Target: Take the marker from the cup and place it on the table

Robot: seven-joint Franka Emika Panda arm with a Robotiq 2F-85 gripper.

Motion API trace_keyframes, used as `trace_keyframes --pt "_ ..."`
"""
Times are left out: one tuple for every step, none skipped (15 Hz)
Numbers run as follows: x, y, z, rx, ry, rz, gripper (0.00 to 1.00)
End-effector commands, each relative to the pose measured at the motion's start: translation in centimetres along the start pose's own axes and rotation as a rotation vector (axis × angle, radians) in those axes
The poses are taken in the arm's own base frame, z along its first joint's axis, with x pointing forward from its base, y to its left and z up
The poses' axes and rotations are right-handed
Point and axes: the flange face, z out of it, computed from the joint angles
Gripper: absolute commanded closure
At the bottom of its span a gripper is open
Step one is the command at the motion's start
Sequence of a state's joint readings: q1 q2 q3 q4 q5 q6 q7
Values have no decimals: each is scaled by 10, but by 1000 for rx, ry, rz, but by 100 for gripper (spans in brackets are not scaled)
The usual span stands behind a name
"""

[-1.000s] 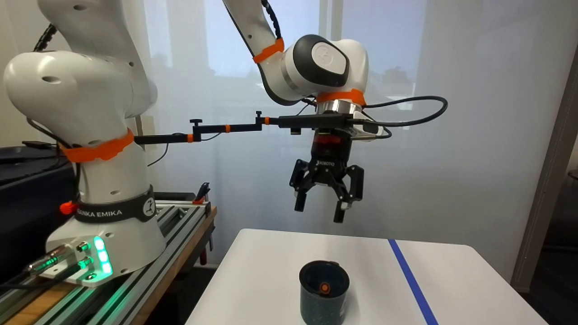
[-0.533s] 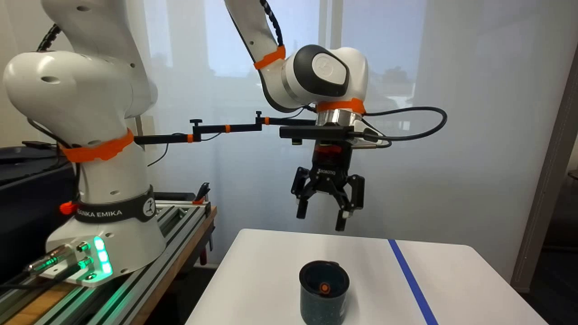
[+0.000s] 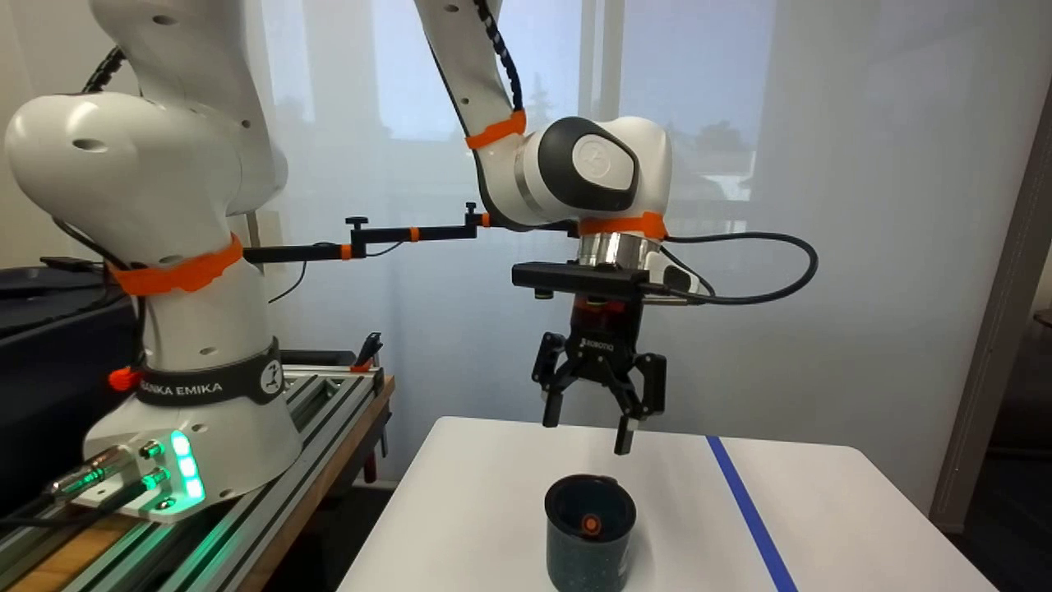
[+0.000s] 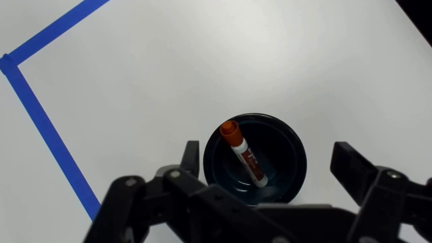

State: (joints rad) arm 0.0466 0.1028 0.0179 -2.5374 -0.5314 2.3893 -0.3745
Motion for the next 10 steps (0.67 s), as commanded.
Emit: trace_keyframes --pt "7 5 15 -16 16 -23 0" --pt "10 5 19 -13 20 -29 0" --pt "13 5 24 -12 25 -34 0" --pt "16 5 29 -8 28 -39 0" --pt "18 6 33 -7 28 -42 0" --pt "21 8 39 -3 29 -49 0" --pt "23 9 44 -1 30 -52 0" --pt "25 11 49 1 29 -54 0" --pt "27 13 53 5 28 -57 0" --pt "29 14 57 5 27 -59 0"
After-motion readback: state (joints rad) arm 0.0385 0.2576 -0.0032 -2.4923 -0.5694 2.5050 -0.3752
